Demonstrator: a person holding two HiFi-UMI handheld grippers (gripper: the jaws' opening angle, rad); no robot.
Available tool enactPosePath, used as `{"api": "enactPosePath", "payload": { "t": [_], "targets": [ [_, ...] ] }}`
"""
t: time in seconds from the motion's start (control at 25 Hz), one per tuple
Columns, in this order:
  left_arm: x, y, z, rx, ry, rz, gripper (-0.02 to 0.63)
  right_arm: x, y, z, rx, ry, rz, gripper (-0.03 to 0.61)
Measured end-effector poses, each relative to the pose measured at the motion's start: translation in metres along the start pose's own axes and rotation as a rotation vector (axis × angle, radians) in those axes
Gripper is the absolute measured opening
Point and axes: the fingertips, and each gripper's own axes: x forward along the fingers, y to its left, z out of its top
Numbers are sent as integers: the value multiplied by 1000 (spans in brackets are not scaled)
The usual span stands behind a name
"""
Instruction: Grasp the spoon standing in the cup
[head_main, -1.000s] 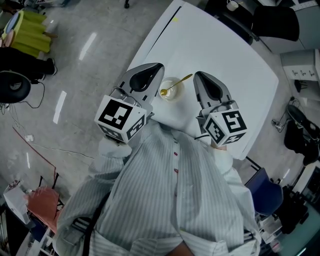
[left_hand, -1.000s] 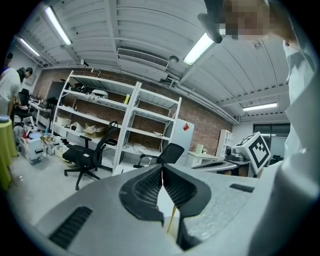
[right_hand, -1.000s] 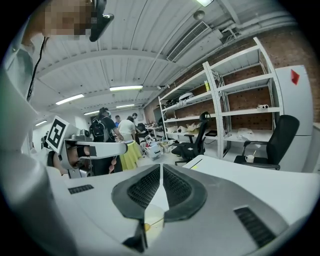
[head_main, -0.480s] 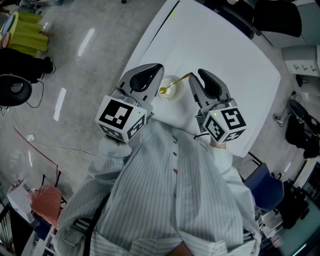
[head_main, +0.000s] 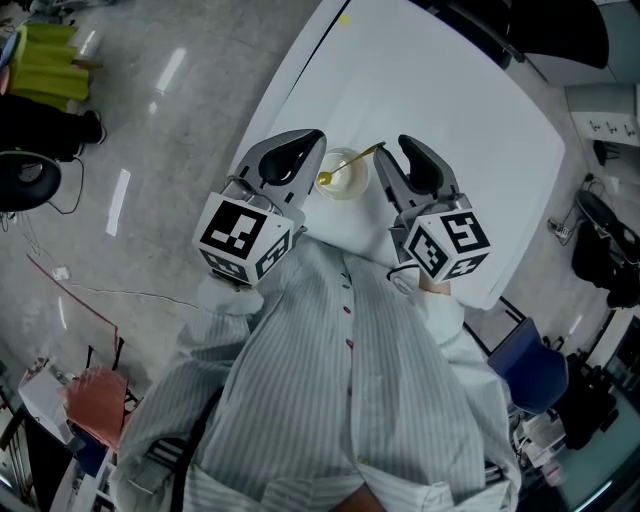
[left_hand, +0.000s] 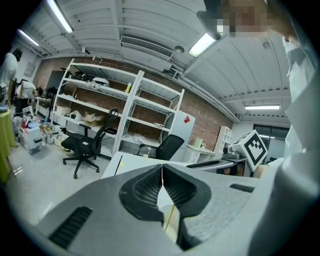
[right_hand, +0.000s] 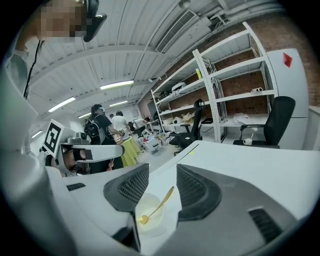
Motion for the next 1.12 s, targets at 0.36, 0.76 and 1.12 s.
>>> {"api": "enactPosePath", "payload": {
  "t": [0.36, 0.76, 1.12],
  "targets": [
    [8, 4, -26, -12, 62, -10, 11, 11, -7, -23, 39, 41, -3, 152],
    [11, 10, -49, -20, 116, -20, 11, 25, -10, -44, 71, 78, 11, 152],
    [13, 15, -66, -33, 142, -26, 11, 32, -10, -65, 95, 112, 11, 152]
  ]
}}
